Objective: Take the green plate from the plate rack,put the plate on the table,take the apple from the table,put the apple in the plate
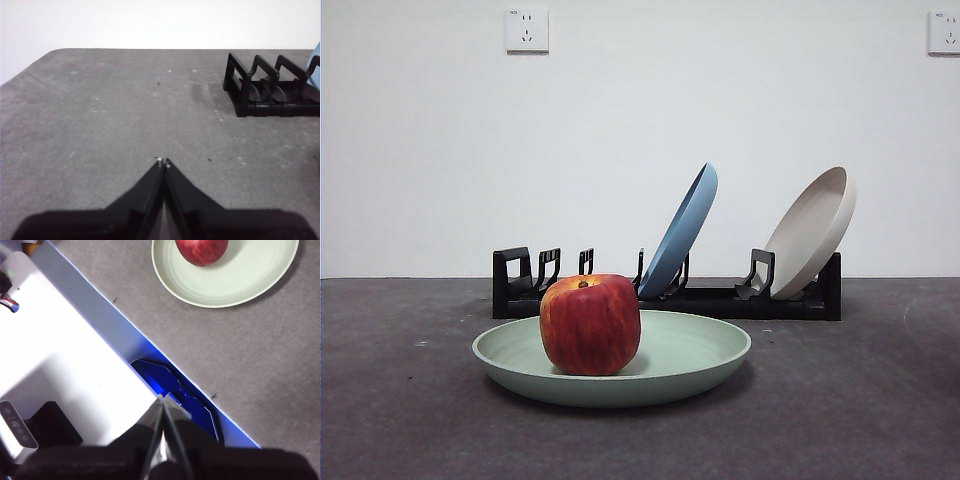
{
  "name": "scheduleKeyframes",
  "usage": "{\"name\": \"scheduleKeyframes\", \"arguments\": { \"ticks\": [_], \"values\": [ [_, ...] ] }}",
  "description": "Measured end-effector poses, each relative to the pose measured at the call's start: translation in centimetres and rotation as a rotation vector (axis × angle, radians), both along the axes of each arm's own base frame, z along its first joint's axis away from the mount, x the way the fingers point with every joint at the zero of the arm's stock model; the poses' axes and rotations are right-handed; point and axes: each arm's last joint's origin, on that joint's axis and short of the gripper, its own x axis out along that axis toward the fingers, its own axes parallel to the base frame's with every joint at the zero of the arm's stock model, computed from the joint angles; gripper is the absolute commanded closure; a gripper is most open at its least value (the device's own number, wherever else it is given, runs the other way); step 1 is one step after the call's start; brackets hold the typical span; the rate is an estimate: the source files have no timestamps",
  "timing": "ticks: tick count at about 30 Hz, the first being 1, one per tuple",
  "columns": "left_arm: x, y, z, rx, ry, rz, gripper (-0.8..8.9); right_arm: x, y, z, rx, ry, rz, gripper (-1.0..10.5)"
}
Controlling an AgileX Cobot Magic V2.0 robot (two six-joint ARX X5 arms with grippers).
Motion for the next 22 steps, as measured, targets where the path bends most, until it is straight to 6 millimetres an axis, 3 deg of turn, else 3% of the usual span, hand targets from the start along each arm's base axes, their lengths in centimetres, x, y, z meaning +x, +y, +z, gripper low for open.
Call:
{"name": "scheduleKeyframes", "arguments": {
  "ticks": [22],
  "values": [
    [0.00,0.01,0.00,-0.010,-0.001,0.005,8.17,-0.01,-0.01,-0.01,-0.001,0.000,0.000,9.5]
  ]
}}
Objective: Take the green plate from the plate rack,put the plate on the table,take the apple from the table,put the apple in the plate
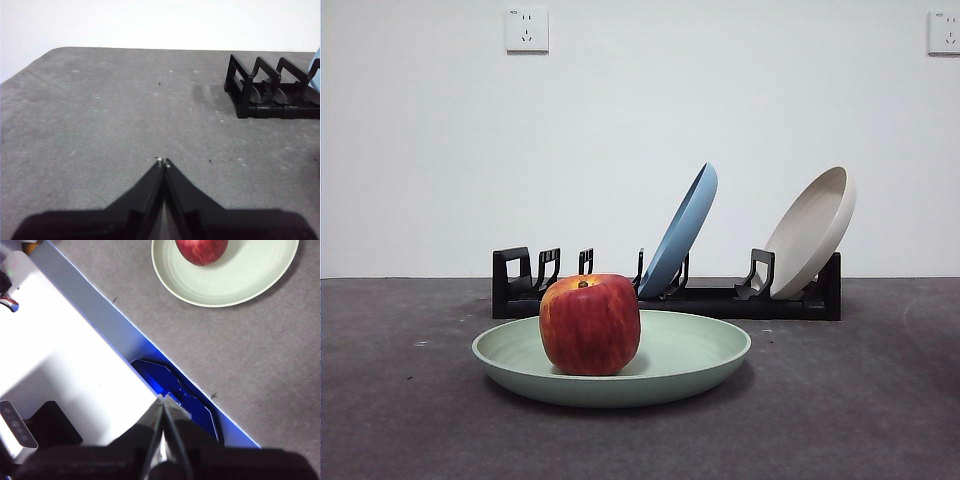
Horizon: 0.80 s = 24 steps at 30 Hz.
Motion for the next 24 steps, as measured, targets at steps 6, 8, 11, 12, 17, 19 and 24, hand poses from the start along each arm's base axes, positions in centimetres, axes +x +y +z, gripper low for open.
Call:
{"name": "scheduleKeyframes", "arguments": {
  "ticks": [6,8,11,12,17,19,24],
  "values": [
    [0.0,0.0,0.0,-0.003,0.000,0.001,8.16,1.0,-0.9,1.1,0.057,-0.191,-0.043,9.5],
    [0.0,0.0,0.0,-0.005,0.000,0.001,8.16,1.6,-1.6,2.1,0.147,-0.291,-0.088,9.5],
    [0.0,0.0,0.0,-0.005,0.000,0.001,8.16,2.3,-3.0,2.7,0.257,-0.411,-0.154,9.5],
    [0.0,0.0,0.0,-0.005,0.000,0.001,8.16,2.5,-3.6,2.6,0.275,-0.441,-0.178,9.5],
    [0.0,0.0,0.0,-0.005,0.000,0.001,8.17,3.2,-6.6,0.7,0.302,-0.614,-0.337,9.5],
    [0.0,0.0,0.0,-0.005,0.000,0.001,8.16,3.0,-7.7,-0.6,0.294,-0.684,-0.404,9.5],
    [0.0,0.0,0.0,-0.005,0.000,0.001,8.16,2.4,-9.0,-4.4,0.286,-0.866,-0.509,9.5]
  ]
}}
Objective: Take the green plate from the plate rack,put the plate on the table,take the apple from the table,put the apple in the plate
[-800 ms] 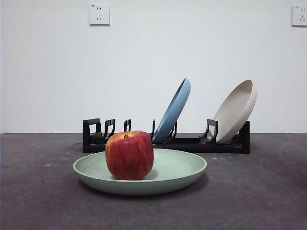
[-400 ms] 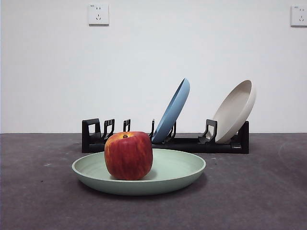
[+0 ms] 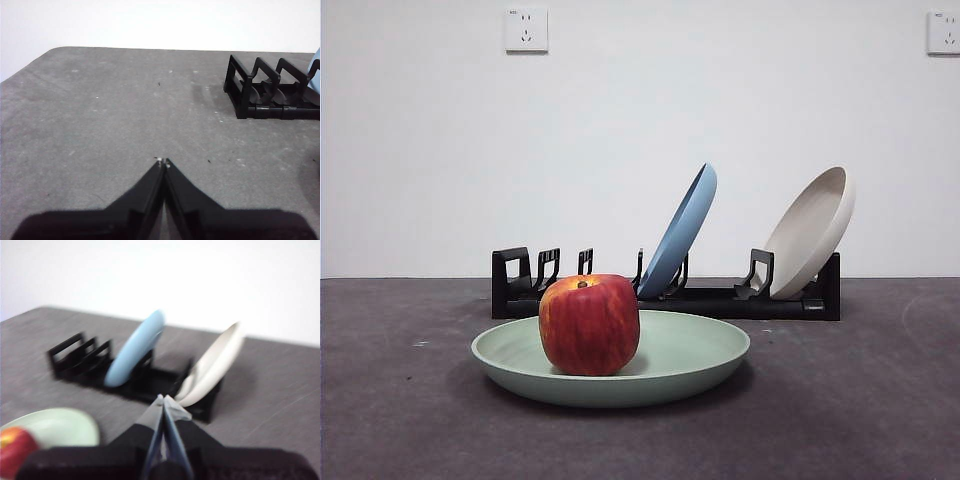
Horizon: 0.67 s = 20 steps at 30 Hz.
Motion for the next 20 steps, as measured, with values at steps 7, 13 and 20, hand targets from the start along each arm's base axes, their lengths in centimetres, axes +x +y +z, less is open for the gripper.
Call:
{"name": "scheduleKeyframes", "arguments": {
  "ticks": [7,13,20],
  "values": [
    [0.0,0.0,0.0,0.000,0.000,0.000,8.16,-0.6,-0.4,-6.7,0.019,-0.067,-0.052,9.5],
    [0.0,0.0,0.0,0.000,0.000,0.000,8.16,-1.0,-0.4,-10.5,0.062,-0.021,-0.058,9.5],
    [0.0,0.0,0.0,0.000,0.000,0.000,8.16,-1.2,-0.4,-12.4,0.073,0.062,-0.083,9.5]
  ]
}}
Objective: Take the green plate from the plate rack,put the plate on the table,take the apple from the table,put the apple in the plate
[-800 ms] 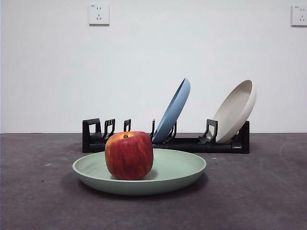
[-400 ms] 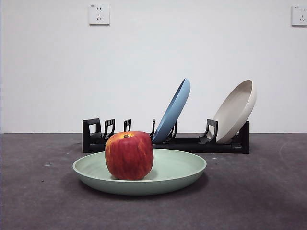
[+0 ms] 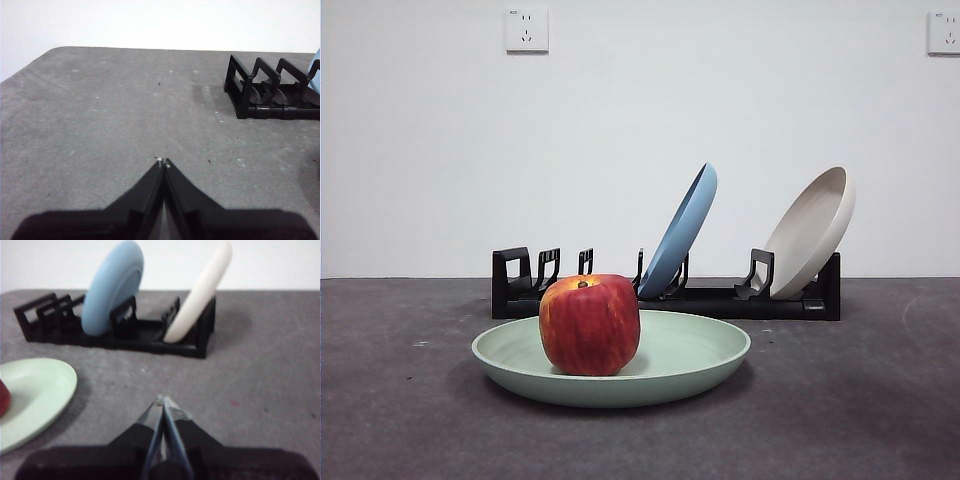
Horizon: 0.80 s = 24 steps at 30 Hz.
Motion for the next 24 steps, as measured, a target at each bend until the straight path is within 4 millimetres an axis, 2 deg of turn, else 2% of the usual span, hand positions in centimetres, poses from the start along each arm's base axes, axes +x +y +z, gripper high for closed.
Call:
{"name": "scheduleKeyframes", "arguments": {
  "ticks": [24],
  "values": [
    [0.00,0.00,0.00,0.000,0.000,0.000,8.16,-0.31,-0.02,0.12,0.079,0.004,-0.018,9.5]
  ]
}}
